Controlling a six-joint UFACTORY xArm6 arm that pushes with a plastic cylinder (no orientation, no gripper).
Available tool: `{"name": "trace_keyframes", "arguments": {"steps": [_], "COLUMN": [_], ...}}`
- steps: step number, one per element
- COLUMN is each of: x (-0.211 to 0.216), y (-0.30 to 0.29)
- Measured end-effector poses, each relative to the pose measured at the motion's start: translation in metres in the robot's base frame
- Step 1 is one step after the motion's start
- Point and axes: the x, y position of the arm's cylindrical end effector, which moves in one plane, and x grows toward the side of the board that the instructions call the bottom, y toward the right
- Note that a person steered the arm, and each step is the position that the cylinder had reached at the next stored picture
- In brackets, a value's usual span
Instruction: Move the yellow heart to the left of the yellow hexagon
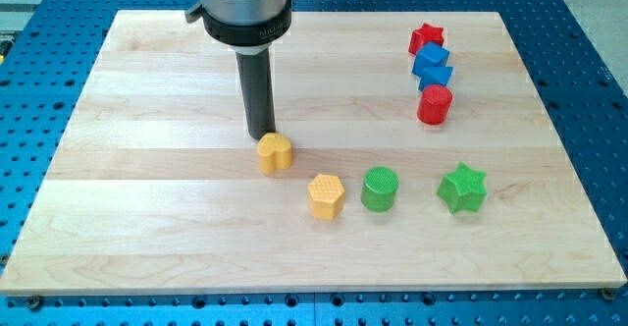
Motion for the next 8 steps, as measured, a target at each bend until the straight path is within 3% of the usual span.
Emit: {"name": "trace_keyframes", "arguments": {"steps": [1, 3, 4, 8], "x": [0.037, 0.018, 0.040, 0.061], "y": [0.000, 0.018, 0.032, -0.042]}}
